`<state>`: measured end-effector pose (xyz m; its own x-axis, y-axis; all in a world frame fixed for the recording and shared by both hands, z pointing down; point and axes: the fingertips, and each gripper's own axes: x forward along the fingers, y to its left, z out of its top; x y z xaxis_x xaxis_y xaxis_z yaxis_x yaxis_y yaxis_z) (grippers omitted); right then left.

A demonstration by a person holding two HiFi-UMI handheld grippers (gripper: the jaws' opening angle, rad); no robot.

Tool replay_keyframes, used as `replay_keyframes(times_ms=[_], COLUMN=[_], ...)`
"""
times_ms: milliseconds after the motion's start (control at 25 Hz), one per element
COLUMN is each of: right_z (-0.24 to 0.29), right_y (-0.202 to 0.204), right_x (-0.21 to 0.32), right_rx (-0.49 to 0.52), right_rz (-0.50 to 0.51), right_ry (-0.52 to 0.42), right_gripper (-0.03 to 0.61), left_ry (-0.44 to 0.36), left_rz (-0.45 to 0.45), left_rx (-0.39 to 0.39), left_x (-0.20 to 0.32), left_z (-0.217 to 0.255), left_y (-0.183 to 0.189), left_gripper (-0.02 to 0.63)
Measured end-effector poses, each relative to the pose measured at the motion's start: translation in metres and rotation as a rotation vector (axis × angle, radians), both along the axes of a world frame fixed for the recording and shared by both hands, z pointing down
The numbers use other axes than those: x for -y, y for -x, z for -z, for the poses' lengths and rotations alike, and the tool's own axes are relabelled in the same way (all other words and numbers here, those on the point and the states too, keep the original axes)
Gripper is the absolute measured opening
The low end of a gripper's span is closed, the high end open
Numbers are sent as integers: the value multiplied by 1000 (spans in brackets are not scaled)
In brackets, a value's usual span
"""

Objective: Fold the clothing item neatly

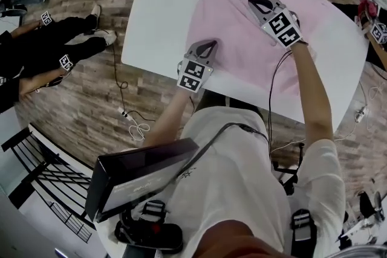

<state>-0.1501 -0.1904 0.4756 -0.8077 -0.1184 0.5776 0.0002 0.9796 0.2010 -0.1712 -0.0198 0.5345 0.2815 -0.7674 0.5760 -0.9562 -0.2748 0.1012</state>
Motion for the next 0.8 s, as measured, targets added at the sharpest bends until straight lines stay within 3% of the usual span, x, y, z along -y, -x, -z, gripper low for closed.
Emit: replay_keyframes(times_ms=[280,560,800], right_z=[-13,-26,-33], right_y=[-111,-232,-306], right_x=[-19,-21,-17], right_rx=[-19,-50,-74], right_rz=[-184,-418,-579], right_ry=[50,74,71], right_gripper=[5,5,5], left_ry=[-16,-19,3], left_rz=[-127,-273,-407], left_rx=[15,16,26], left_x=[32,55,63], left_z=[3,7,2], left_y=[-42,-110,-169], left_gripper=[2,2,3])
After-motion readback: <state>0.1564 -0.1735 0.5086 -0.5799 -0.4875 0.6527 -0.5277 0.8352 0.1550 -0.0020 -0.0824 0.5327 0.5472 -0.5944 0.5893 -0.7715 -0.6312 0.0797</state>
